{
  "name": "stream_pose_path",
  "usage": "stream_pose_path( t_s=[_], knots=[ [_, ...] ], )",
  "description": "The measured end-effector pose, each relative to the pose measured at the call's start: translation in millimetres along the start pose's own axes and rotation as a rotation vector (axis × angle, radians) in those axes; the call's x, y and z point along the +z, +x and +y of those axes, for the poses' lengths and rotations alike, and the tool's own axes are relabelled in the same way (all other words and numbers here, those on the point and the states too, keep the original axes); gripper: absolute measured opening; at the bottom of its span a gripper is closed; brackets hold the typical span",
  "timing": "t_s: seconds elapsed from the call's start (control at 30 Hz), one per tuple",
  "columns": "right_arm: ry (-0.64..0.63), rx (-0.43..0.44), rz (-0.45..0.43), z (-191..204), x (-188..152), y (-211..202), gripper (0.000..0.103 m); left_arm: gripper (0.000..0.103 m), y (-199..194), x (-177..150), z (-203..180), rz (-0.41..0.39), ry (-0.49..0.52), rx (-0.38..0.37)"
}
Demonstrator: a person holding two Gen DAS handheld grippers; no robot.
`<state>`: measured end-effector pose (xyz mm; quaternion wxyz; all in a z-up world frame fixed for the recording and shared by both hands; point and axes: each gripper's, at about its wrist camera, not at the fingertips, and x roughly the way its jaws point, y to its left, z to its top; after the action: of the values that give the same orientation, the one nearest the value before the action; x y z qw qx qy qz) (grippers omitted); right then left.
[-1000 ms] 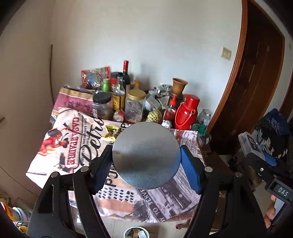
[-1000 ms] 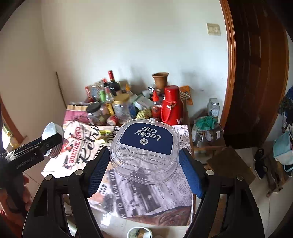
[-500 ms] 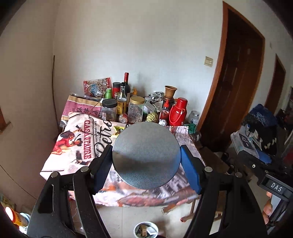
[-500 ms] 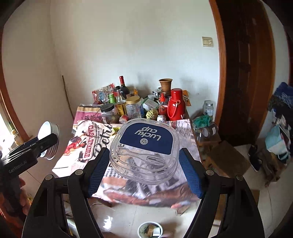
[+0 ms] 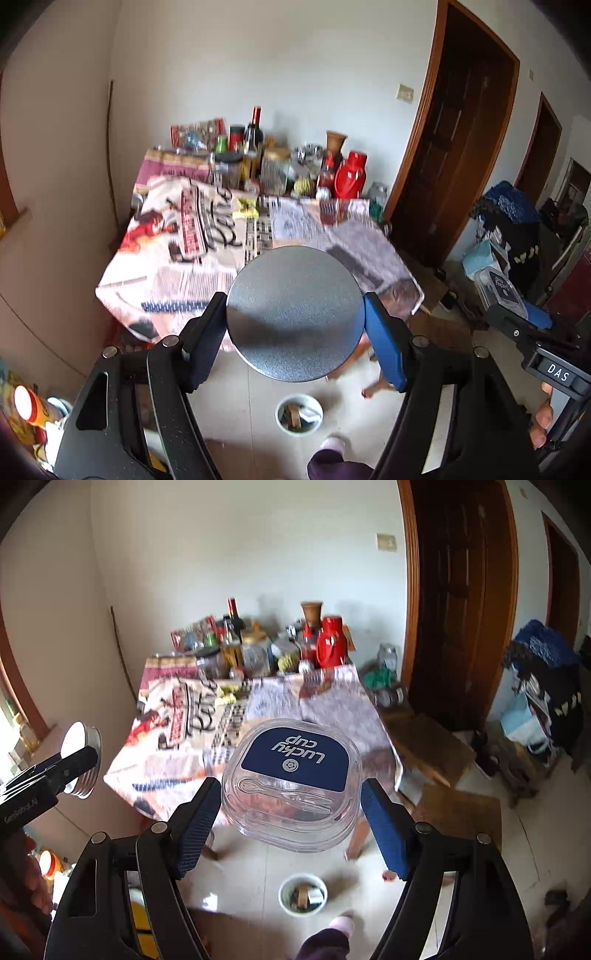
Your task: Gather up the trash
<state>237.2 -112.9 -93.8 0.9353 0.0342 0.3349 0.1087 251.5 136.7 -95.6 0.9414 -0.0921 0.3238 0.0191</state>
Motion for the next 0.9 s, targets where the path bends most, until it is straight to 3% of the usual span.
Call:
stream_pose_path(
  t_s=[0.4, 0.9],
  knots=[
    [-0.051, -0.004, 0.212, -14, -50, 53, 0.075, 0.072, 53, -65, 5, 0.174, -0.059, 0.056],
    [-0.191, 0.089, 0.389, -23, -131, 197, 0.075, 0.072, 189, -176, 20, 0.312, -0.141, 0.183]
  ],
)
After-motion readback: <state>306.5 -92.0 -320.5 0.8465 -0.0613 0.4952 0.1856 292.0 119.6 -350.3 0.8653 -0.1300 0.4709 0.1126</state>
